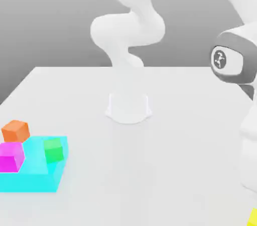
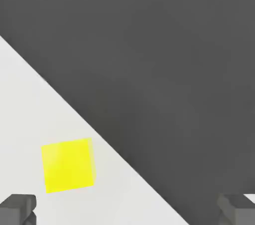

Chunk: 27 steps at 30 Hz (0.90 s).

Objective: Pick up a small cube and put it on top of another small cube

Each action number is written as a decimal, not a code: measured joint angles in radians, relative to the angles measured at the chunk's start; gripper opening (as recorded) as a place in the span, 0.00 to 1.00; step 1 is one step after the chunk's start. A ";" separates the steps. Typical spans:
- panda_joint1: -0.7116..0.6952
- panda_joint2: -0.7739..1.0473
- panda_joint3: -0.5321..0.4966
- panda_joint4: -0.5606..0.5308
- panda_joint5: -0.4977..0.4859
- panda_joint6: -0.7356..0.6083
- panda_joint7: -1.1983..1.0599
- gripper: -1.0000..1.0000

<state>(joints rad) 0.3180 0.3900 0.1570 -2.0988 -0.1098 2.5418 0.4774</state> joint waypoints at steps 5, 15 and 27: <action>0.042 0.183 -0.011 0.038 -0.050 0.084 0.003 0.50; 0.050 0.210 -0.019 0.044 -0.052 0.102 0.003 0.00; -0.160 -0.194 -0.196 -0.225 0.015 -0.020 0.050 0.00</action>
<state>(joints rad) 0.1583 0.1959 -0.0386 -2.3234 -0.0943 2.5223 0.5271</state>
